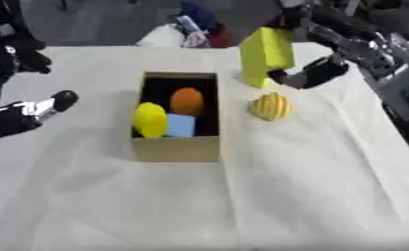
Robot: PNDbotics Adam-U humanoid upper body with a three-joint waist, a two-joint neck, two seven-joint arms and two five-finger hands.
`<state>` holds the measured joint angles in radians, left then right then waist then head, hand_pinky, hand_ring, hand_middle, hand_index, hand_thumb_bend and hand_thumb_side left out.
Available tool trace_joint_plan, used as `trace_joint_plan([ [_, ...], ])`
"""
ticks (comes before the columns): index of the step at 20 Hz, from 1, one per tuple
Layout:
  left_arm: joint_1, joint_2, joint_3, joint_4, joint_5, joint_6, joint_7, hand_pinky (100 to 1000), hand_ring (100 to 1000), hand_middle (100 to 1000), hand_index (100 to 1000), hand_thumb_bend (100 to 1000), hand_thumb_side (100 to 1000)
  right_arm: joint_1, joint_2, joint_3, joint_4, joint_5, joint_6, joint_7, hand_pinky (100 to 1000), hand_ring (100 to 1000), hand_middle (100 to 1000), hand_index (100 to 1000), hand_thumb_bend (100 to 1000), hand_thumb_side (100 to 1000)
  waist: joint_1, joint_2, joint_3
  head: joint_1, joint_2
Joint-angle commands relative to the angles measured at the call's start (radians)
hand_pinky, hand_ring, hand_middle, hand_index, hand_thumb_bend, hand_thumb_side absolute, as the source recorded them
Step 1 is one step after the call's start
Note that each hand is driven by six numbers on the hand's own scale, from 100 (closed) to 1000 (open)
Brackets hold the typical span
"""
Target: Pick up objects on the table and place them in the box.
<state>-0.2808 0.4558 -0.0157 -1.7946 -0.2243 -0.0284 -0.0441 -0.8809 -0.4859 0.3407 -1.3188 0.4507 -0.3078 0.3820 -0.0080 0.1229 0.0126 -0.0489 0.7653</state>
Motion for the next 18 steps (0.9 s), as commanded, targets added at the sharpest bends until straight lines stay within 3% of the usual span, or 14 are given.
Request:
trace_joint_plan([
  [1,-0.017,0.007,-0.003,-0.021,0.010,-0.004,-0.004,782,647,610,816,798,562,-0.061,0.045,-0.006,0.090,0.034,-0.006,0.063,728,745,503,642,146,124,-0.011,-0.021,0.009,-0.026,0.005],
  [6,-0.024,-0.001,-0.011,-0.026,0.015,-0.004,-0.015,784,649,612,815,797,564,-0.107,0.144,-0.025,0.259,0.198,-0.032,0.172,771,813,664,924,193,241,-0.011,-0.024,0.024,-0.055,0.005],
  [8,-0.026,-0.003,-0.013,-0.025,0.015,-0.003,-0.019,784,650,612,815,796,565,-0.114,0.171,-0.033,0.301,0.265,-0.042,0.187,784,830,725,979,234,285,-0.011,-0.025,0.025,-0.061,0.005],
  [10,-0.028,-0.006,-0.015,-0.025,0.015,-0.003,-0.023,784,651,613,816,794,565,-0.115,0.192,-0.038,0.324,0.327,-0.047,0.176,787,835,748,998,267,315,-0.013,-0.026,0.025,-0.067,0.005],
  [11,-0.029,-0.006,-0.016,-0.025,0.015,-0.003,-0.025,785,652,614,816,794,567,-0.115,0.198,-0.038,0.328,0.354,-0.050,0.162,790,839,783,1000,332,381,-0.013,-0.027,0.023,-0.067,0.005],
  [14,-0.027,-0.008,-0.017,-0.023,0.013,-0.003,-0.031,786,653,614,816,792,568,-0.113,0.204,-0.034,0.316,0.419,-0.060,0.106,799,858,864,1000,412,469,-0.015,-0.028,0.019,-0.066,0.005],
  [17,-0.025,-0.008,-0.017,-0.022,0.012,-0.003,-0.032,787,653,615,817,788,569,-0.109,0.195,-0.028,0.280,0.449,-0.065,0.063,807,876,928,1000,404,525,-0.017,-0.028,0.013,-0.066,0.005],
  [18,-0.024,-0.008,-0.016,-0.022,0.012,-0.003,-0.032,787,653,615,817,789,569,-0.107,0.190,-0.026,0.266,0.449,-0.064,0.057,807,876,928,1000,429,499,-0.018,-0.029,0.011,-0.065,0.005],
])
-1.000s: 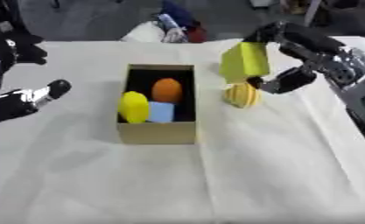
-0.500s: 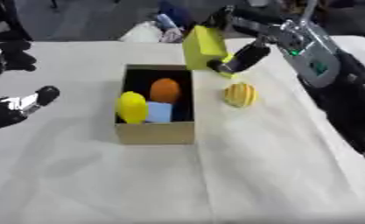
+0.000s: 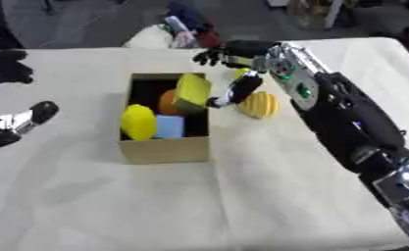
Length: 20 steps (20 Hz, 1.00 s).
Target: Pick up objects on the table and place them in the box.
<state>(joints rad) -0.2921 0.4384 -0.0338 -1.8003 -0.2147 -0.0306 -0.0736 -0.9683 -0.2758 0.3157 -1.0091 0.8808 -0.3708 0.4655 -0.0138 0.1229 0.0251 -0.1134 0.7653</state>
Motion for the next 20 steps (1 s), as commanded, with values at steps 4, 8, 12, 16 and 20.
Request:
trace_joint_plan([
  [4,-0.012,0.008,0.005,-0.017,0.002,-0.001,0.000,787,654,615,817,787,569,-0.007,-0.055,-0.013,-0.105,-0.030,0.022,-0.035,807,877,931,1000,405,470,-0.011,-0.028,-0.007,0.004,0.005],
  [8,0.000,0.010,0.014,-0.014,0.000,0.002,0.007,785,653,620,816,783,571,0.015,-0.084,-0.032,-0.106,-0.066,0.051,-0.035,795,861,862,1000,263,330,-0.010,-0.028,-0.024,0.020,-0.003],
  [12,0.005,0.012,0.015,-0.014,-0.002,0.002,0.010,779,653,621,816,783,571,0.061,-0.162,-0.131,-0.009,-0.129,0.114,-0.063,791,850,823,956,232,303,-0.008,-0.028,-0.033,0.020,-0.005],
  [16,0.000,0.009,0.011,-0.015,-0.001,0.002,0.005,780,654,622,817,782,572,0.067,-0.174,-0.177,0.099,-0.191,0.176,-0.008,802,858,833,949,244,313,-0.001,-0.026,-0.031,0.014,-0.002],
  [20,-0.004,0.007,0.008,-0.016,0.000,0.002,0.001,779,654,623,817,782,573,0.050,-0.159,-0.188,0.208,-0.189,0.180,0.011,804,861,829,938,252,325,0.008,-0.023,-0.023,0.000,-0.004],
])
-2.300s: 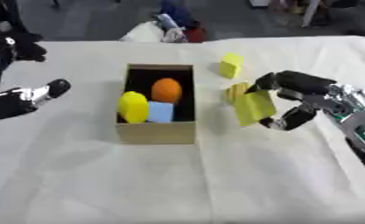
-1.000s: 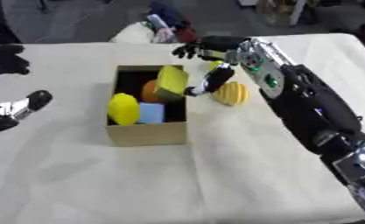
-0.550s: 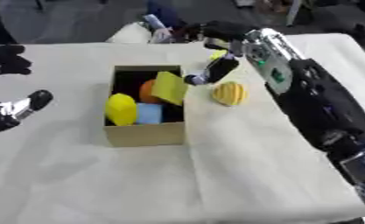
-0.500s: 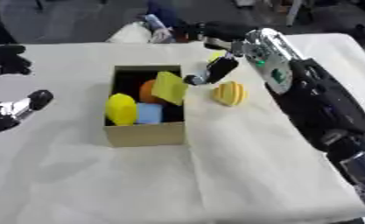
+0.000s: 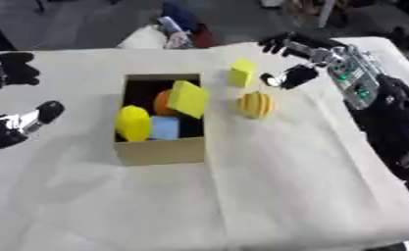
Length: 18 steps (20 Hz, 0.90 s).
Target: Pick up objects on the table and place them in the box.
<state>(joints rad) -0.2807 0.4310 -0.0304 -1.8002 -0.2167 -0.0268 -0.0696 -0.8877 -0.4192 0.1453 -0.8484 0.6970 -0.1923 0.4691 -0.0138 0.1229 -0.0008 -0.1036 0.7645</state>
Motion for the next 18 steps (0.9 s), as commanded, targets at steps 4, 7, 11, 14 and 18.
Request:
trace_joint_plan([
  [4,-0.020,0.011,0.001,-0.017,0.004,-0.002,-0.007,780,654,623,817,780,573,-0.045,0.010,-0.028,0.130,0.024,-0.028,0.006,809,864,826,935,256,340,0.015,-0.018,0.013,-0.027,-0.007],
  [7,-0.024,0.008,-0.001,-0.018,0.005,-0.002,-0.009,779,654,623,817,780,574,-0.051,0.025,-0.026,0.162,0.057,-0.040,0.026,817,868,824,936,270,350,0.017,-0.015,0.021,-0.032,-0.009],
  [11,-0.027,0.008,-0.001,-0.019,0.005,-0.002,-0.010,780,654,623,817,779,573,-0.056,0.040,-0.025,0.187,0.114,-0.038,0.041,811,855,789,894,281,315,0.019,-0.011,0.031,-0.039,-0.014],
  [14,-0.028,0.007,-0.001,-0.020,0.006,-0.002,-0.011,780,654,623,817,779,574,-0.055,0.048,-0.029,0.196,0.160,-0.031,0.012,801,839,732,830,263,279,0.019,-0.010,0.037,-0.038,-0.015],
  [18,-0.025,0.006,0.001,-0.020,0.006,-0.001,-0.009,781,653,623,816,777,574,-0.050,0.054,-0.037,0.184,0.181,-0.052,-0.032,762,771,544,624,195,128,0.018,-0.011,0.037,-0.034,-0.015],
])
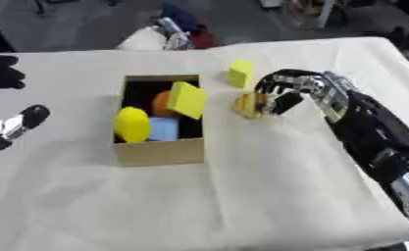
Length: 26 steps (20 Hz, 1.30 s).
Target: Pick up objects on the table and place them in the box.
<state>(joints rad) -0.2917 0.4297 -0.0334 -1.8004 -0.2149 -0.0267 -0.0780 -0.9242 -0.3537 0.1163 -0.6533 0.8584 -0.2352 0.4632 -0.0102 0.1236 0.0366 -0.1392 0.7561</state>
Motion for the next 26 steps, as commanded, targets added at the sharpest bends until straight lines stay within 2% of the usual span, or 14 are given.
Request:
trace_joint_plan([
  [1,-0.014,0.007,0.004,-0.019,0.004,-0.001,-0.001,781,653,623,816,777,574,-0.012,-0.012,-0.009,-0.020,0.018,-0.014,-0.041,748,748,499,568,179,100,0.014,-0.012,-0.001,0.002,-0.008],
  [4,-0.013,0.007,0.005,-0.018,0.004,-0.001,0.000,781,653,623,817,777,574,-0.007,-0.018,-0.014,-0.060,0.000,-0.023,-0.091,706,682,388,447,129,100,0.013,-0.013,-0.003,0.007,-0.008],
  [5,-0.013,0.007,0.005,-0.018,0.004,-0.002,0.000,781,653,623,817,777,574,-0.005,-0.021,-0.012,-0.070,-0.005,-0.024,-0.109,706,682,388,447,129,100,0.013,-0.014,-0.004,0.008,-0.008],
  [6,-0.012,0.007,0.005,-0.017,0.004,-0.002,0.000,782,653,623,817,776,573,-0.004,-0.023,-0.011,-0.078,-0.010,-0.024,-0.126,685,643,332,391,103,100,0.013,-0.015,-0.005,0.008,-0.007],
  [7,-0.011,0.007,0.006,-0.017,0.004,-0.001,0.000,781,653,623,817,776,573,-0.002,-0.025,-0.011,-0.088,-0.017,-0.024,-0.144,678,629,315,374,100,100,0.013,-0.015,-0.007,0.009,-0.007],
  [15,-0.006,0.008,0.009,-0.015,0.004,-0.001,0.005,781,652,622,816,774,574,0.005,-0.048,0.020,-0.199,-0.104,-0.046,-0.259,656,606,293,357,100,100,0.010,-0.020,-0.016,0.017,0.001],
  [20,-0.009,0.007,0.007,-0.020,0.006,-0.002,0.008,781,653,622,815,773,569,-0.028,-0.047,0.071,-0.315,-0.182,-0.080,-0.242,658,607,297,361,100,100,0.008,-0.023,-0.014,0.013,-0.001],
  [24,-0.014,0.005,0.006,-0.025,0.009,-0.002,0.020,780,640,622,814,774,564,-0.080,-0.023,0.143,-0.399,-0.241,-0.104,-0.186,674,625,326,389,100,100,0.007,-0.025,0.001,-0.004,-0.005],
  [26,-0.016,-0.001,0.005,-0.029,0.010,-0.002,0.022,780,633,622,814,774,563,-0.106,-0.005,0.168,-0.415,-0.244,-0.107,-0.152,680,632,334,398,100,100,0.007,-0.025,0.013,-0.016,-0.006],
])
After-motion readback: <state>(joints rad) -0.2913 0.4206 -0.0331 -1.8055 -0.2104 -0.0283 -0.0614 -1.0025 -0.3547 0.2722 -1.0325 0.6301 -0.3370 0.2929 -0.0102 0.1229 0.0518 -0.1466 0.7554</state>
